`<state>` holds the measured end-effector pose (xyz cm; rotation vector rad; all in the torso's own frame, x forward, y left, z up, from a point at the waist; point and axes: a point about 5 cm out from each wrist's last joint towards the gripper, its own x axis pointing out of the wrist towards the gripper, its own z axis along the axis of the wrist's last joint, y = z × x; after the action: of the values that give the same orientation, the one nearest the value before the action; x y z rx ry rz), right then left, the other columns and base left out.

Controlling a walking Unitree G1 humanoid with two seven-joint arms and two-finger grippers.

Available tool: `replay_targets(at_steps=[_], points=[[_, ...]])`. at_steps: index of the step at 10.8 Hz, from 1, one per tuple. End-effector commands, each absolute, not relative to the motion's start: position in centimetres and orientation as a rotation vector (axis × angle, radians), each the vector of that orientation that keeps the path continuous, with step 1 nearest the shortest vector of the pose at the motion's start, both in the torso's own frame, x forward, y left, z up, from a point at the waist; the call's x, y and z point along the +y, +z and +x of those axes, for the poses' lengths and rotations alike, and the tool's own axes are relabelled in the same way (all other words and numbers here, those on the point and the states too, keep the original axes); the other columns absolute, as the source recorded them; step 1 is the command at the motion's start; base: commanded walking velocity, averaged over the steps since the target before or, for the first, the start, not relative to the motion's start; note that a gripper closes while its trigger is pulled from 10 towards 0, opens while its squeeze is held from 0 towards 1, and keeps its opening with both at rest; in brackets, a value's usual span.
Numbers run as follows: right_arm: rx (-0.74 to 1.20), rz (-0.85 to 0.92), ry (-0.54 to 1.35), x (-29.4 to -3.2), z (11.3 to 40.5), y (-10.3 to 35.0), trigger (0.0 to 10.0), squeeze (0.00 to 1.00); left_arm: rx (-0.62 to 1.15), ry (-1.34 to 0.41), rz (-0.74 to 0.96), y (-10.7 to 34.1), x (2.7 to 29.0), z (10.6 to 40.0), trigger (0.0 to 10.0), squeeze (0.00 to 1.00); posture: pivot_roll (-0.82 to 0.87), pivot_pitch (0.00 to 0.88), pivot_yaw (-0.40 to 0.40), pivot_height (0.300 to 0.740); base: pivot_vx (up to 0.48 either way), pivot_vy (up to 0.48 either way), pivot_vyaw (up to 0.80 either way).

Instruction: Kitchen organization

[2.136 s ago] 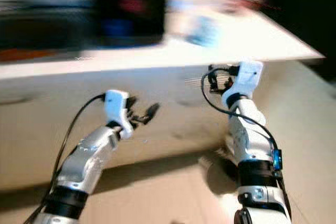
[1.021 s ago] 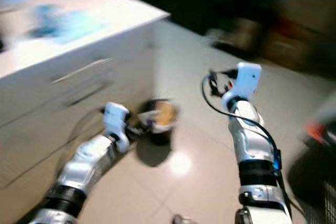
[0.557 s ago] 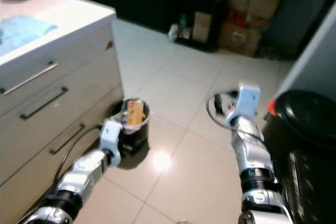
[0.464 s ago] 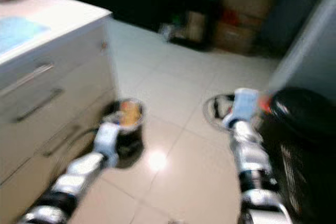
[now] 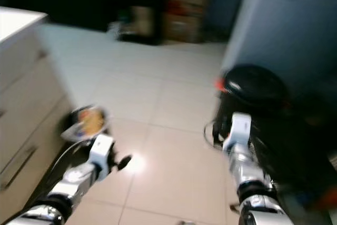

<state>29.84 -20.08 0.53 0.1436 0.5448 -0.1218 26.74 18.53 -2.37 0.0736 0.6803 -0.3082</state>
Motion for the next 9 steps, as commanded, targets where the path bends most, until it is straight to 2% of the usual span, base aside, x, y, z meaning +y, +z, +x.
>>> replay_targets(at_steps=[1, 6, 9], points=[[0.574, 0.155, -0.152, -20.5, 29.2, -0.2, 10.0, 0.00, 0.689, -0.311, 0.088, -2.5, 18.1, 26.7, 10.0, 0.00, 0.05, 0.000, -0.027, 0.740, 0.000, 0.000, -0.77], [0.757, 0.219, -0.159, -19.5, 24.8, -4.4, 10.0, 0.00, 0.764, -0.166, 0.227, -4.0, 20.6, 24.9, 10.0, 0.00, 0.06, 0.000, -0.032, 0.740, 0.000, 0.000, 0.00], [0.873, 0.271, -0.189, -19.0, 22.0, -6.5, 10.0, 0.00, 0.898, -0.100, 0.264, -5.7, 22.3, 22.1, 10.0, 0.00, 0.06, 0.000, -0.025, 0.740, 0.000, 0.000, 0.00]])
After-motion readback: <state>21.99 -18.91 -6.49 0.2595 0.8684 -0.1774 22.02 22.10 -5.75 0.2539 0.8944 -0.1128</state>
